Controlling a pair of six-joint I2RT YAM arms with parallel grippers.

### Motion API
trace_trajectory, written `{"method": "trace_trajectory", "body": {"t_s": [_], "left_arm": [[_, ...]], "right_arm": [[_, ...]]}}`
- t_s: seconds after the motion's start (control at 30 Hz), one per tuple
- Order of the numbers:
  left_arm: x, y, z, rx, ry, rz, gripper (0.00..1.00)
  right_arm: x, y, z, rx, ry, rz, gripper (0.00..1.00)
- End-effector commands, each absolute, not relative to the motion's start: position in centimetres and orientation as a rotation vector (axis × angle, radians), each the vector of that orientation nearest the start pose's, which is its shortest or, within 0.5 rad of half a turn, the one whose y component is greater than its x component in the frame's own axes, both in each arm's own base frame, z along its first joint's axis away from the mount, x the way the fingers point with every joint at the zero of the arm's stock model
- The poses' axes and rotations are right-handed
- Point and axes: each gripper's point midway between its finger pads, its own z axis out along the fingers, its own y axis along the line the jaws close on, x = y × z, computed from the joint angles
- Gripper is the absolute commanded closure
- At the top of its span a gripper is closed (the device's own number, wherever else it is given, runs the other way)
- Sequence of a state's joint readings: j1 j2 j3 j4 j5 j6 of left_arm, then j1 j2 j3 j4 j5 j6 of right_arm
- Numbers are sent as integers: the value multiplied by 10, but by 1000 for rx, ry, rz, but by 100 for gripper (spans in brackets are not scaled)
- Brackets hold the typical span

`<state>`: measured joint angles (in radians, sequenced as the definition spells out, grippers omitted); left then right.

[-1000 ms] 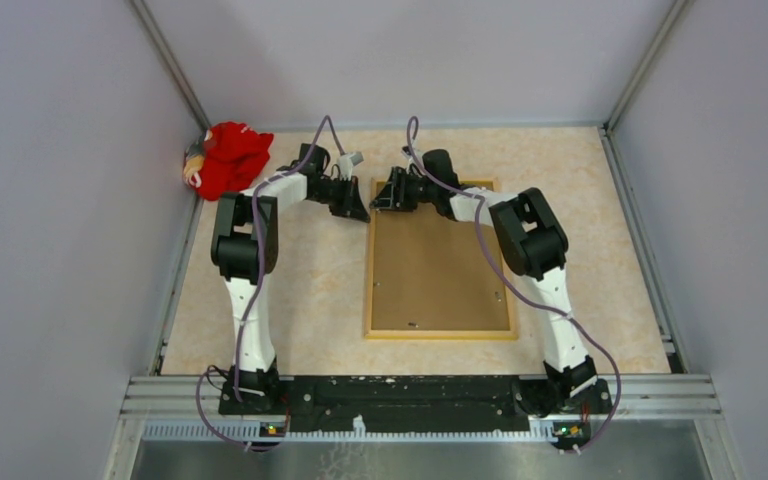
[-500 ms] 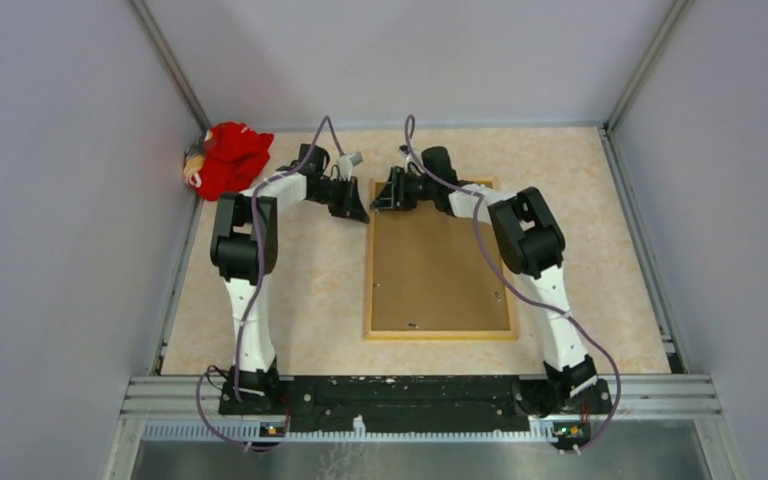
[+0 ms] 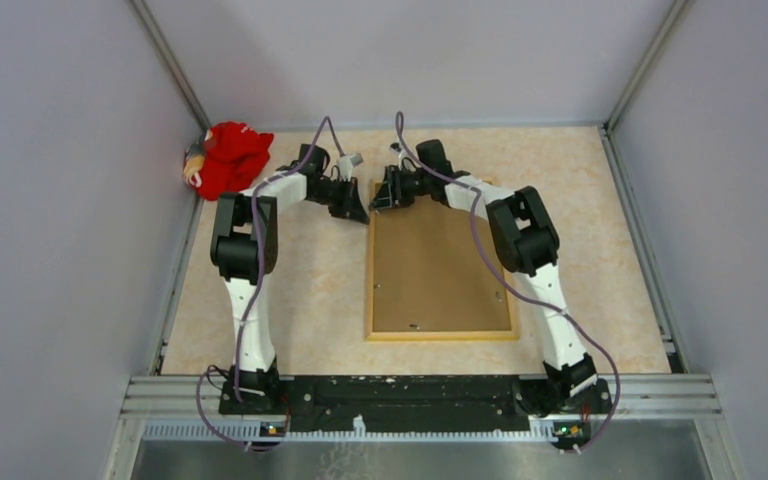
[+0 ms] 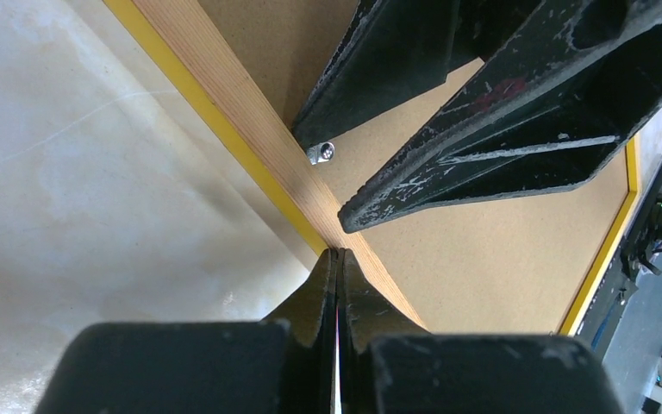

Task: Put the photo into the frame
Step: Install the photo frame at the center of the board.

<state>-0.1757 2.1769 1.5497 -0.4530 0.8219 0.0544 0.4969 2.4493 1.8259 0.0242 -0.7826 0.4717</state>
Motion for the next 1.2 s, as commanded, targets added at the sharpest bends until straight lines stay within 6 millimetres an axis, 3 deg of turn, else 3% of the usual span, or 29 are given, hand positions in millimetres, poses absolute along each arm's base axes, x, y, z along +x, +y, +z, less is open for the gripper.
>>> {"method": "trace_trajectory", "body": {"t_s": [0.0,0.13,0.4,0.5,0.57,0.67,0.77,0.87,1.03,1.13,1.17], "left_arm": [[426,-210,41,596,2440,-1093,100],[427,-209,42,594,2438,-1089,100],[429,-209,47,597,2428,-1087,100],[429,-205,54,592,2421,-1085,100],[430,-198,64,586,2406,-1081,100],[437,-182,82,581,2371,-1051,97],[439,-168,92,619,2353,-995,94],[423,-165,89,702,2367,-977,91],[394,-158,67,858,2422,-854,90],[376,-160,62,923,2425,-829,90],[371,-161,61,953,2423,-814,90]], "right_arm": [[393,423,27,-667,2386,1515,61],[385,425,28,-705,2394,1528,67],[366,433,28,-806,2414,1546,62],[371,435,37,-812,2409,1516,59],[388,431,50,-776,2397,1405,47],[429,413,96,-624,2307,1254,24],[465,373,158,-404,2190,1171,7],[490,302,183,-132,2146,981,1],[487,154,159,314,2136,594,1],[472,89,133,527,2133,487,1],[469,75,124,578,2139,470,1]]}}
